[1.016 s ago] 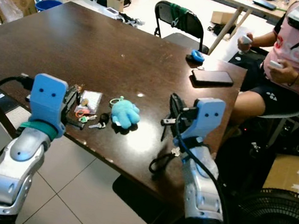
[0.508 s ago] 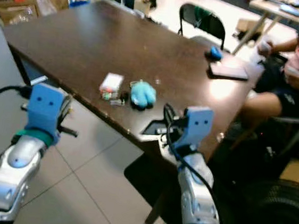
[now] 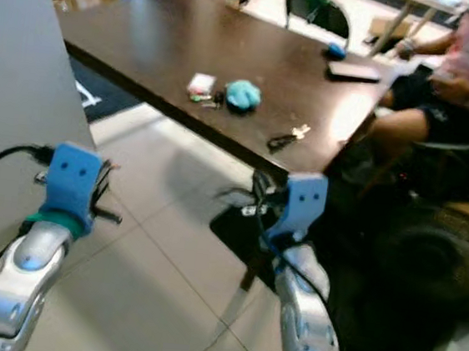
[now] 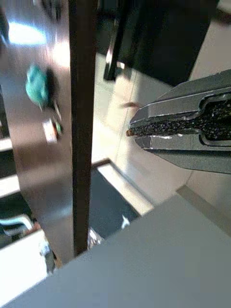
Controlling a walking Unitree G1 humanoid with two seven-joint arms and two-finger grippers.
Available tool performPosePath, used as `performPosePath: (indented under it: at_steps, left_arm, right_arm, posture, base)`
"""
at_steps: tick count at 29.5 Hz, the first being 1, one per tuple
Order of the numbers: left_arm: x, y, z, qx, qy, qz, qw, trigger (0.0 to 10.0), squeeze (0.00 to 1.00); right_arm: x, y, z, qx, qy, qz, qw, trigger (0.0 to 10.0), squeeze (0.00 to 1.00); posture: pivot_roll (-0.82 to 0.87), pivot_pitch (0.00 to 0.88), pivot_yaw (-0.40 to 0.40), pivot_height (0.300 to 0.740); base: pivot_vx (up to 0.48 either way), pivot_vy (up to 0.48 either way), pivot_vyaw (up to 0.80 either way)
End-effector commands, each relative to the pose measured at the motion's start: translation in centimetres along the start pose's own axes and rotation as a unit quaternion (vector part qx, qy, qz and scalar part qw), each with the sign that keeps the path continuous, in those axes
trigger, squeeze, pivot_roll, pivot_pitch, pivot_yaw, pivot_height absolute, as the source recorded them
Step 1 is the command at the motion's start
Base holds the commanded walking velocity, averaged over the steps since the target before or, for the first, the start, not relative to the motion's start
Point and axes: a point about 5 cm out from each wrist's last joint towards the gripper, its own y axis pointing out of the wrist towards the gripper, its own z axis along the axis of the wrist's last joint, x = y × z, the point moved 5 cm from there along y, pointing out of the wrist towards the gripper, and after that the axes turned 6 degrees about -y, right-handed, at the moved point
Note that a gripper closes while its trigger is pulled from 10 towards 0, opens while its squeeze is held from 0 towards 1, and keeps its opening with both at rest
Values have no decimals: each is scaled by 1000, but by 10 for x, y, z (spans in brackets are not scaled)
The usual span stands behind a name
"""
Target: Hang keys on a hook
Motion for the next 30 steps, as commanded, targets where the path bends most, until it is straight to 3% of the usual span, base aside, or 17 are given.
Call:
performPosePath:
  at_steps: [1,27,30]
  left_arm:
    - [-5,-2,-5,-8,10,7,1000,10000,0]
    - [5,0,-3,-1,15,-6,1000,10000,0]
    - [6,0,-3,3,17,-9,1000,10000,0]
  right_arm:
    - [-5,-1,-3,-3,2,7,1000,10000,0]
    - [-5,2,0,2,-8,15,1000,10000,0]
    - [-5,2,-1,2,2,11,1000,10000,0]
  posture:
    - [87,105,57,740]
    - [77,104,52,740]
    - [77,102,52,740]
  base:
    - [-255,0,0]
    - [0,0,790]
    - [380,0,0]
